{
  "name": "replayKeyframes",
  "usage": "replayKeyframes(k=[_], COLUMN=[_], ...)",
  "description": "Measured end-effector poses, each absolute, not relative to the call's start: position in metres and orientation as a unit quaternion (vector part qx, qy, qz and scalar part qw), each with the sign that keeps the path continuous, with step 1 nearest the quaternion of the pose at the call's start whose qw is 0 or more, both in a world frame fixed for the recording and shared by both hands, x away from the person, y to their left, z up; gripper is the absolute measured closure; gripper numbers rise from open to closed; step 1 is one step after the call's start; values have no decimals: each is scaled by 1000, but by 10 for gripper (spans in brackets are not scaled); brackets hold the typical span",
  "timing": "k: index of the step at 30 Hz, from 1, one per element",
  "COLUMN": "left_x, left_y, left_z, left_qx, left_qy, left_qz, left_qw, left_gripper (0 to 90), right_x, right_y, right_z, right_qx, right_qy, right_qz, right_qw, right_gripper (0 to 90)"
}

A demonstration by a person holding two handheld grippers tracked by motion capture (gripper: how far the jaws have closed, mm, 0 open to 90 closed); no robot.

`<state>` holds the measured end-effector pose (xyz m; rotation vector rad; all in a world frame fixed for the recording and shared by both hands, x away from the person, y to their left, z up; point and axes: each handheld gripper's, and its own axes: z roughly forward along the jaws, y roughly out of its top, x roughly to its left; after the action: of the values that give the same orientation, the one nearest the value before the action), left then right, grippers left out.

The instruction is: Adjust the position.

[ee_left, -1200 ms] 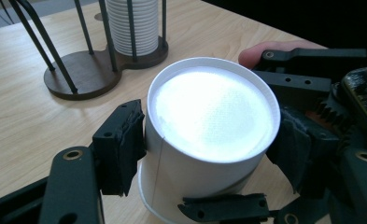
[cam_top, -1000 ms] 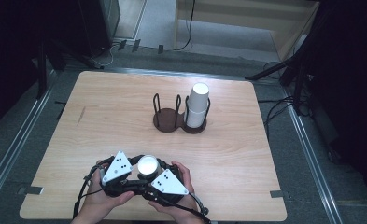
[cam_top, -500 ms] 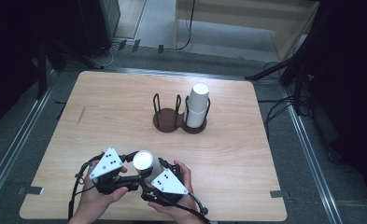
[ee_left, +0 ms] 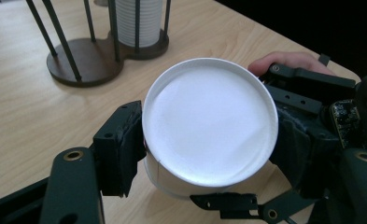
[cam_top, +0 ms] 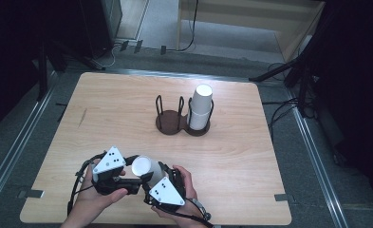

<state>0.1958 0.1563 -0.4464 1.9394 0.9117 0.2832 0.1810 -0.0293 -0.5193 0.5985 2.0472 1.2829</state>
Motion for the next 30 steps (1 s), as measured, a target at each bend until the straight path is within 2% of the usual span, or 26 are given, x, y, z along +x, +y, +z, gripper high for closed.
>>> replayKeyframes(k=[9,15,20,24,30], left_x=[200,200,201,200,201], left_y=[154,155,158,159,169], left_z=[-450,-450,-451,-452,-450], left_qx=[803,804,800,785,757], left_qy=[388,387,380,383,390], left_qz=[92,94,91,119,154], left_qw=[443,441,455,472,502], left_gripper=[261,296,320,325,326], right_x=[175,176,178,179,180], right_y=[-25,-25,-26,-26,-31], right_z=[-522,-523,-521,-520,-515], right_qx=[183,179,183,188,200], right_qy=[789,788,787,789,777], right_qz=[463,455,454,450,462], right_qw=[361,373,375,374,378], right_gripper=[284,282,222,143,123])
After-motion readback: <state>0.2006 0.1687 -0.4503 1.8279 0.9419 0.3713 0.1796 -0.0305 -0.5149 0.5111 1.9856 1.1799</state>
